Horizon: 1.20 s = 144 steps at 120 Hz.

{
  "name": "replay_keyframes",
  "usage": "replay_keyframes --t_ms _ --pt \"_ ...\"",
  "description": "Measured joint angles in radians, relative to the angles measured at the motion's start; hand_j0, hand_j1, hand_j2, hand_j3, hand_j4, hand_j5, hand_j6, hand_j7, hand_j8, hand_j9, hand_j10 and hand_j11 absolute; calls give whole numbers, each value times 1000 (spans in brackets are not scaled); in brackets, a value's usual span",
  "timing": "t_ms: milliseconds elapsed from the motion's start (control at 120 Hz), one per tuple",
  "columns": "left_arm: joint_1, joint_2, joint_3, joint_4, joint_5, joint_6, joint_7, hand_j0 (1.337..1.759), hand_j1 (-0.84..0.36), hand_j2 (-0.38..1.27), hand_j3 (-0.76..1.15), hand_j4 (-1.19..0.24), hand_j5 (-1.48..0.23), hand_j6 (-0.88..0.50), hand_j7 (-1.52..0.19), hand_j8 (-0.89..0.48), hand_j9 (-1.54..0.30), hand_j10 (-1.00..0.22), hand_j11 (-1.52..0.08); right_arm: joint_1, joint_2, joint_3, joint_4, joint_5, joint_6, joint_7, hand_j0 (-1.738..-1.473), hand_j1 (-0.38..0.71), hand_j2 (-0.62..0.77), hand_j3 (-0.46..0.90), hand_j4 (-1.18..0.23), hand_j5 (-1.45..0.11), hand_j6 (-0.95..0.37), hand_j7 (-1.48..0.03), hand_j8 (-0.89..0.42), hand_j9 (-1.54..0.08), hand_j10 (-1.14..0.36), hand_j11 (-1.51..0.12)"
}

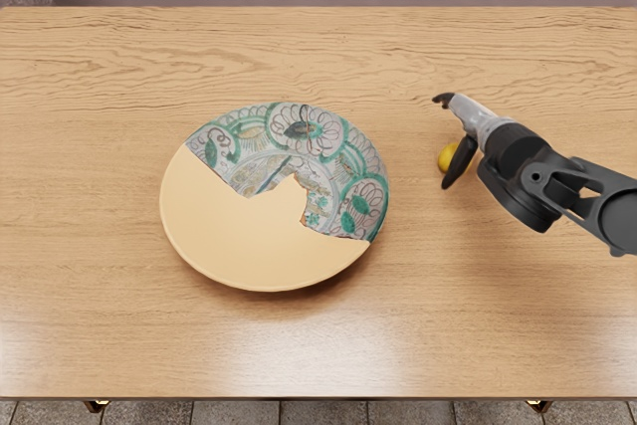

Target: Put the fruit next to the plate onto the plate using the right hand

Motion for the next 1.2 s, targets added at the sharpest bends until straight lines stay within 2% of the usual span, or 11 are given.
replay_keyframes --t_ms 358,950,1200 --pt "0 0 0 0 0 0 0 1658 349 1 0 -2 0 -3 0 -3 0 -2 0 -26 0 0 -1 -41 -60 0 -1658 -66 -45 0 -240 -309 -241 -308 -240 -309 -239 -308" --pt "0 0 0 0 0 0 0 1658 349 1 0 -2 0 -3 0 -3 0 -2 0 -68 5 0 -3 -87 -132 0 -1658 -40 -49 0 -262 -337 -263 -337 -262 -337 -261 -337" --pt "0 0 0 0 0 0 0 1658 349 1 0 -2 0 -3 0 -3 0 -2 0 -82 33 0 -31 -91 -137 0 -1658 -18 -53 0 -280 -361 -281 -360 -280 -361 -279 -360"
